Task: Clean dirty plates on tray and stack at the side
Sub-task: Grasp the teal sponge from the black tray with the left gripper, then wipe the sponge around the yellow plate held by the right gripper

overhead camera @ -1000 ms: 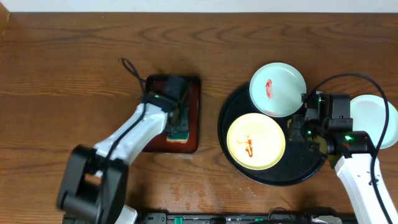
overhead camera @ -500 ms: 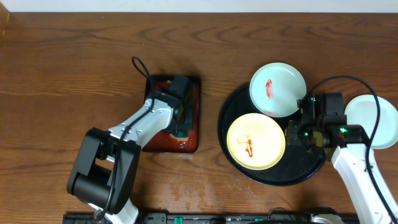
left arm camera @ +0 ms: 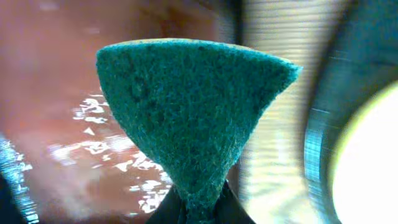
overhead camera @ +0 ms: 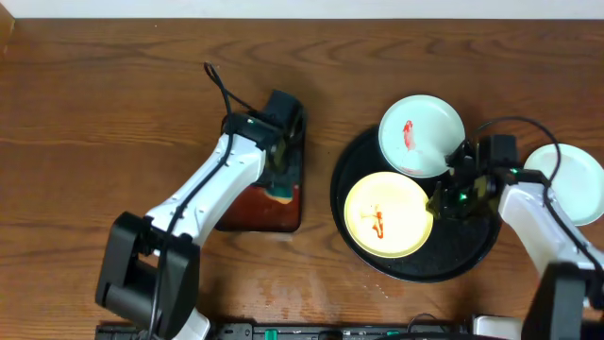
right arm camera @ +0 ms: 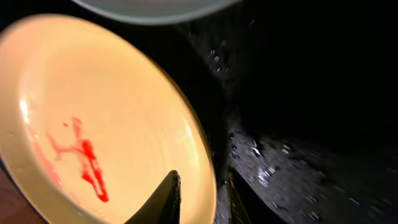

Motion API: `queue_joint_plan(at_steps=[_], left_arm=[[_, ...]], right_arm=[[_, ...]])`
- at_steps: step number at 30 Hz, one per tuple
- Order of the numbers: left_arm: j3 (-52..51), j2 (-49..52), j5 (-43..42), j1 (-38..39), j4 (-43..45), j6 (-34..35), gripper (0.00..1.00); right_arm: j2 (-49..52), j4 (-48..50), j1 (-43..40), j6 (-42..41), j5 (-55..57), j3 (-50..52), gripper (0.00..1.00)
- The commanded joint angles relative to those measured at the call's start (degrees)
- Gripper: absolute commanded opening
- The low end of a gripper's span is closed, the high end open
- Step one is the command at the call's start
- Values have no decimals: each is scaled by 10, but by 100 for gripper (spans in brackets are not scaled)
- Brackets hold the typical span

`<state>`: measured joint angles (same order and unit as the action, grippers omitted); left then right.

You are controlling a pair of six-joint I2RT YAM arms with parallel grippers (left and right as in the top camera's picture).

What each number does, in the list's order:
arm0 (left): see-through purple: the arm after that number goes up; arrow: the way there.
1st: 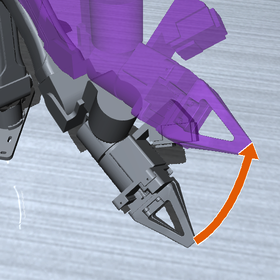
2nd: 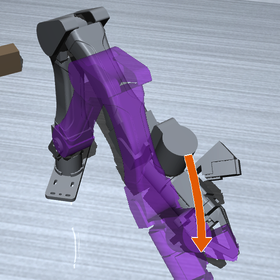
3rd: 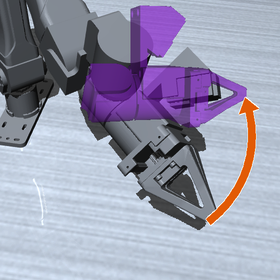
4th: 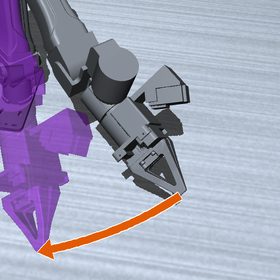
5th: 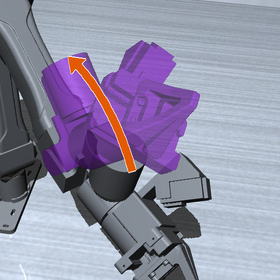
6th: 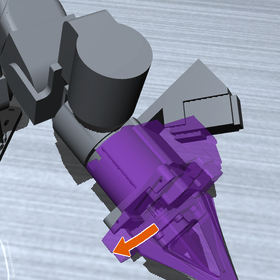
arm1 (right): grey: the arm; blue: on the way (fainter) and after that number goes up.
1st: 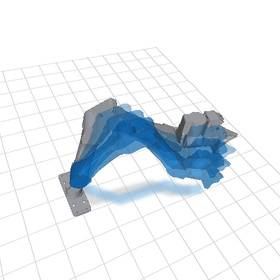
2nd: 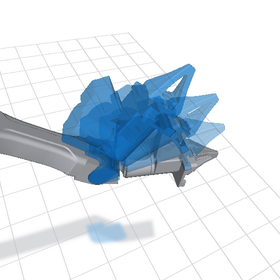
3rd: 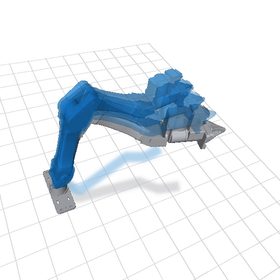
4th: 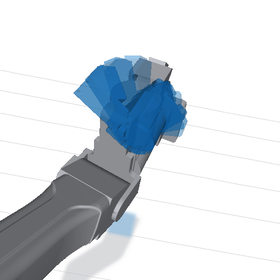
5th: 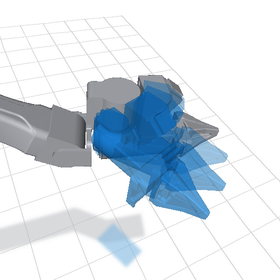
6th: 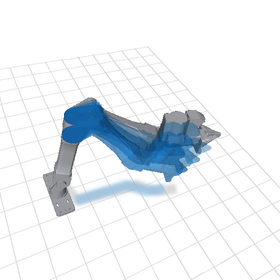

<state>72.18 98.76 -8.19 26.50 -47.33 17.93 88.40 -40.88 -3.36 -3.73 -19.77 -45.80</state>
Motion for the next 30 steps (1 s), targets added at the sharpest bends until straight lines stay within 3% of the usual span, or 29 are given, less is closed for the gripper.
queue_joint_plan(at_steps=[1,5,7,13,16,25,27,30], left_arm=[[16,-19,-60,33,10,11,7],[16,-16,-60,86,40,53,7],[16,-14,-60,118,73,71,8],[16,16,-69,180,150,124,8],[16,55,-142,195,196,147,7],[16,166,-257,202,271,186,7],[16,181,-245,202,256,186,7],[16,185,-150,199,206,185,7]], right_arm=[[36,13,12,21,-30,-2,20],[59,36,20,9,-19,-2,11],[67,45,25,-14,4,-2,1],[69,44,37,-73,63,-2,1],[69,45,39,-85,67,-2,1],[69,43,39,-85,67,-2,1],[69,43,39,-85,67,-2,1],[69,43,39,-85,67,-2,1]])
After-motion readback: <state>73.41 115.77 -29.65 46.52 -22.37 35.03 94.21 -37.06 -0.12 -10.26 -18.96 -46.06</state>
